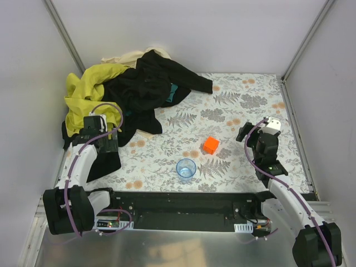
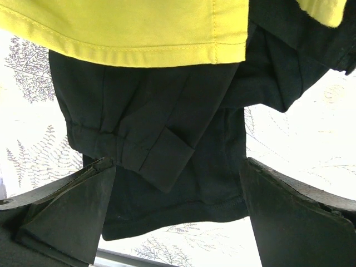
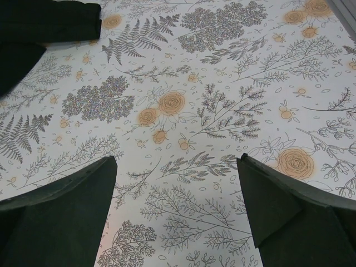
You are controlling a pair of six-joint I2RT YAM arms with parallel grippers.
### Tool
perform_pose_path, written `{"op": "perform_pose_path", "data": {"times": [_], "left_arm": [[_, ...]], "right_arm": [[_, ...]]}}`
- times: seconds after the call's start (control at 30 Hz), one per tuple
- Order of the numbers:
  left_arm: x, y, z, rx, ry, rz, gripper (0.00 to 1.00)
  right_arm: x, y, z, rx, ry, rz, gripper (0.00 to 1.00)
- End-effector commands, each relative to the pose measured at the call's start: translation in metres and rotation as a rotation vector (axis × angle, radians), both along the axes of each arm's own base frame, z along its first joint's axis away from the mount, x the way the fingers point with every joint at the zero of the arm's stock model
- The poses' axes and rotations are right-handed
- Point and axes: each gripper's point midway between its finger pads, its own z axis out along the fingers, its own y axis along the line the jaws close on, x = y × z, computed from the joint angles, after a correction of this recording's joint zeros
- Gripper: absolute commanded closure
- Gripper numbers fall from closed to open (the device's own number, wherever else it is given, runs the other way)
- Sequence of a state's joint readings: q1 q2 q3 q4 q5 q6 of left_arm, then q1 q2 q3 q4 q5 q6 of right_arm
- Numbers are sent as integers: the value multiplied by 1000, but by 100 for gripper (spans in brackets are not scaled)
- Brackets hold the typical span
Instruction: Pick out a specific cloth from the pile
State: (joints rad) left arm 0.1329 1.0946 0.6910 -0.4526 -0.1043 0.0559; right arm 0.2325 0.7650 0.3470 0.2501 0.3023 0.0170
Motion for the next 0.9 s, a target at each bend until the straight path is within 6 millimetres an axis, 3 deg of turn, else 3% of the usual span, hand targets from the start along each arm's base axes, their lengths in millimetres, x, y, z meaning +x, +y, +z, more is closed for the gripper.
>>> {"op": "perform_pose_path", "data": {"times": [0.0, 0.13, 0.27, 0.43, 0.57, 0.67, 0.87], "left_arm": [[9, -5, 19, -32, -38, -31, 1], [16, -5, 47, 15, -18, -188, 1], [32, 2, 89, 73, -33, -260, 1], [78, 12, 147, 108, -135, -219, 1], [121, 16, 165, 81, -169, -173, 1], [158, 23, 167, 66, -170, -127, 1], [223, 68, 173, 176, -181, 32, 1]], "right_arm": [[4, 1, 10, 6, -48, 6, 1], [5, 1, 12, 9, -54, 7, 1], [4, 2, 12, 11, -53, 13, 1], [4, 4, 11, 12, -50, 20, 1], [4, 5, 11, 16, -44, 27, 1], [3, 5, 7, 15, -26, 29, 1], [-2, 5, 3, 13, -5, 31, 1]]}}
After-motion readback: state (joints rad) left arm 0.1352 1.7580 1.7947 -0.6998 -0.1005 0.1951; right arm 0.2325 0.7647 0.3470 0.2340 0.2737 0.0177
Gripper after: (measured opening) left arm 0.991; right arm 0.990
